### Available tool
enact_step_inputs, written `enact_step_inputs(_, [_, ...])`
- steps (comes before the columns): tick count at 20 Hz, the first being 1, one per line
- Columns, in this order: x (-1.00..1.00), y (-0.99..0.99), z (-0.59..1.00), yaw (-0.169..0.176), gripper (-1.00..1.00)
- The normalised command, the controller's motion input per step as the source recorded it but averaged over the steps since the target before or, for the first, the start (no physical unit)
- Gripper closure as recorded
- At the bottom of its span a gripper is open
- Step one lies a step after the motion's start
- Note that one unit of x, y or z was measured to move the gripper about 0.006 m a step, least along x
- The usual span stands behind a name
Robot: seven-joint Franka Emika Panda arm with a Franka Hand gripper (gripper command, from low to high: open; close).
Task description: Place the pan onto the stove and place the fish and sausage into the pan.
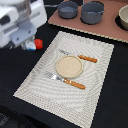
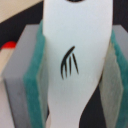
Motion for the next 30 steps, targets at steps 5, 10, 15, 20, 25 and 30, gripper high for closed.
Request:
enact_step_inputs(5, [0.24, 0.82, 0.69, 0.036, 1.00])
enact_step_inputs(10, [0.27, 0.86, 0.34, 0.016, 1.00])
enact_step_inputs(15, [0.27, 0.94, 0.02, 0.001, 1.00])
enact_step_inputs(20, [0.26, 0.96, -0.01, 0.000, 1.00])
enact_step_inputs(25, [0.27, 0.95, -0.02, 0.000, 1.00])
enact_step_inputs(30, [0.39, 0.89, -0.03, 0.000, 1.00])
